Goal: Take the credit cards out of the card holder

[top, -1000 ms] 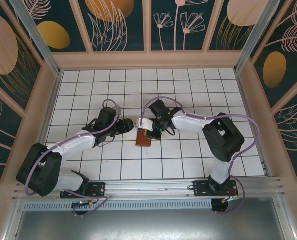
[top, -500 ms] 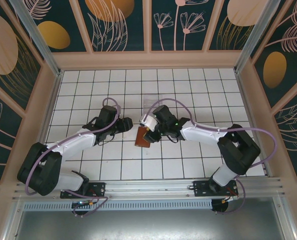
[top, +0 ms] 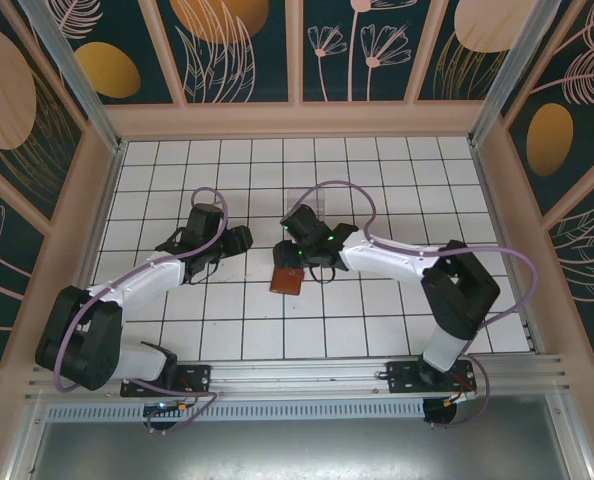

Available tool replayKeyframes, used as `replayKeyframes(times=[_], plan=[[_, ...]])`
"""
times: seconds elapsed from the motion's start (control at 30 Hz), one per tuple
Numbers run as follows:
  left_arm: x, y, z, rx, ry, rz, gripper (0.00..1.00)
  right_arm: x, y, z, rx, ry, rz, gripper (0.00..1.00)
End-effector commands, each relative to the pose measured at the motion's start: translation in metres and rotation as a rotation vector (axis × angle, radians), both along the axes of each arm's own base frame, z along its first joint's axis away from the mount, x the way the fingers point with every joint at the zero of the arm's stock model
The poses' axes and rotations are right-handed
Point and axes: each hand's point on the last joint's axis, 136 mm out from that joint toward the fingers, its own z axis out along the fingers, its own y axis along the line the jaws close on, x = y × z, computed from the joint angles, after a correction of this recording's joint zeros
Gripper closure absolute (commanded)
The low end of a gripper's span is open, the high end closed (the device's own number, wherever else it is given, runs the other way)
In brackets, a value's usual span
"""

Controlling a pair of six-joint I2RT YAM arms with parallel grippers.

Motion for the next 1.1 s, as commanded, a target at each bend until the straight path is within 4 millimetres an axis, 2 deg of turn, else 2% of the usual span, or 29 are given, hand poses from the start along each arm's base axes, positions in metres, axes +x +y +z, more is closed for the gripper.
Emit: replayKeyframes(times=[0.0, 0.13, 0.43, 0.8, 1.07], plan=[[0.004, 0.010, 0.007, 0.047, -0.017, 0.000, 0.40, -0.009, -0.013, -0.023, -0.105, 0.120, -0.167, 0.43], [0.002, 0.012, 0.008, 0.060, -0.024, -0.004, 0.40, -0.008, -0.011, -0.031, -0.158, 0.135, -0.198, 0.36], [-0.003, 0.011, 0.002, 0.052, -0.013, -0.017, 0.39, -0.014, -0.032, -0.046, -0.247, 0.165, -0.252, 0.39], [-0.003, 0.005, 0.005, 0.022, -0.009, -0.032, 0.39, -0.014, -0.042, -0.035, -0.217, 0.146, -0.288, 0.60], [-0.004, -0.001, 0.004, 0.001, 0.016, -0.051, 0.39, -0.012, -0.043, -0.027, -0.183, 0.136, -0.298, 0.85]])
